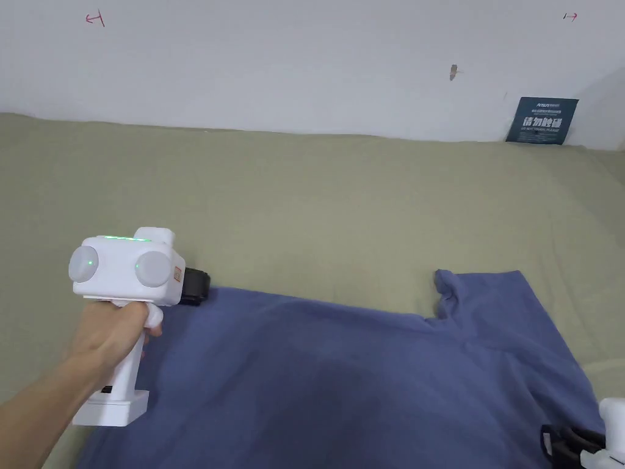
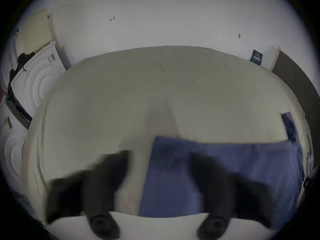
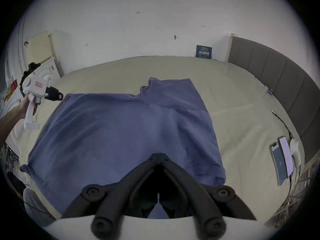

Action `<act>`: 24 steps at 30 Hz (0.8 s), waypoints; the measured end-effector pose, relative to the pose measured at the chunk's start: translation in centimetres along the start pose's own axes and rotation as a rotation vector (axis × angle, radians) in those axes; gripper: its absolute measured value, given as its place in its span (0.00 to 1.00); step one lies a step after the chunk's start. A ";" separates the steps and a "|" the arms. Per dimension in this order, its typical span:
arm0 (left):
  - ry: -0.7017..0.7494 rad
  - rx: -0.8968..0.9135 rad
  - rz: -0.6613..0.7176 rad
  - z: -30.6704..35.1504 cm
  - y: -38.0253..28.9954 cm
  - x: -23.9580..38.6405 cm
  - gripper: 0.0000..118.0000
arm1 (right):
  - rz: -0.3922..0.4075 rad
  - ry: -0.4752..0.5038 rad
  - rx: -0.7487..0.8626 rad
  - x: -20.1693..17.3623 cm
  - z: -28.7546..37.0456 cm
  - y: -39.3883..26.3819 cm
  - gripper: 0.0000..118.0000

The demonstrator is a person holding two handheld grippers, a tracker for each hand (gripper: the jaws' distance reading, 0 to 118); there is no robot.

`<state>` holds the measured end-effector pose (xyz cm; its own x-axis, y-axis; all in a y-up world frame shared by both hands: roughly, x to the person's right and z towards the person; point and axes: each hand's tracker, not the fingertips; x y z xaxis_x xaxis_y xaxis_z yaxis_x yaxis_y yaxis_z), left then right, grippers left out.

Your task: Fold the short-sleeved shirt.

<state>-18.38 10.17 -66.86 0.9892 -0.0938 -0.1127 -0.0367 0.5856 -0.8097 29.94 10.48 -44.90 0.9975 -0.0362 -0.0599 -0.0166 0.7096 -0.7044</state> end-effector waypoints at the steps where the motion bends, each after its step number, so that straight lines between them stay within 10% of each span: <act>1: 0.025 -0.038 -0.012 -0.6 -0.1 0.2 1.00 | -0.002 0.001 -0.003 0.0 -0.3 0.0 0.00; 7: -0.011 -0.037 -0.049 -1.2 -1.3 0.4 0.89 | -0.002 -0.008 -0.017 0.8 -0.9 0.4 0.00; 10: -0.057 -0.025 -0.031 -0.9 -1.1 0.9 0.48 | -0.011 -0.038 -0.015 2.3 -1.6 1.9 0.00; 11: -0.079 -0.013 -0.049 -0.6 -1.1 1.2 0.01 | -0.019 -0.045 -0.017 3.0 -1.9 2.6 0.00; 20: -0.046 0.003 -0.091 -1.6 -1.1 1.8 0.02 | -0.036 -0.127 -0.137 9.1 -9.8 11.2 0.01; 22: -0.046 -0.007 -0.103 -1.7 -0.9 1.8 0.02 | -0.024 -0.138 -0.172 9.6 -11.7 12.3 0.17; 24: -0.047 -0.012 -0.101 -1.9 -0.9 1.8 0.02 | -0.034 -0.140 -0.247 9.8 -13.4 12.7 0.85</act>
<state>-16.83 7.91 -67.42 0.9935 -0.1135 -0.0032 0.0620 0.5658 -0.8222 38.56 9.69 -63.87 0.9972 0.0529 0.0532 0.0184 0.5157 -0.8566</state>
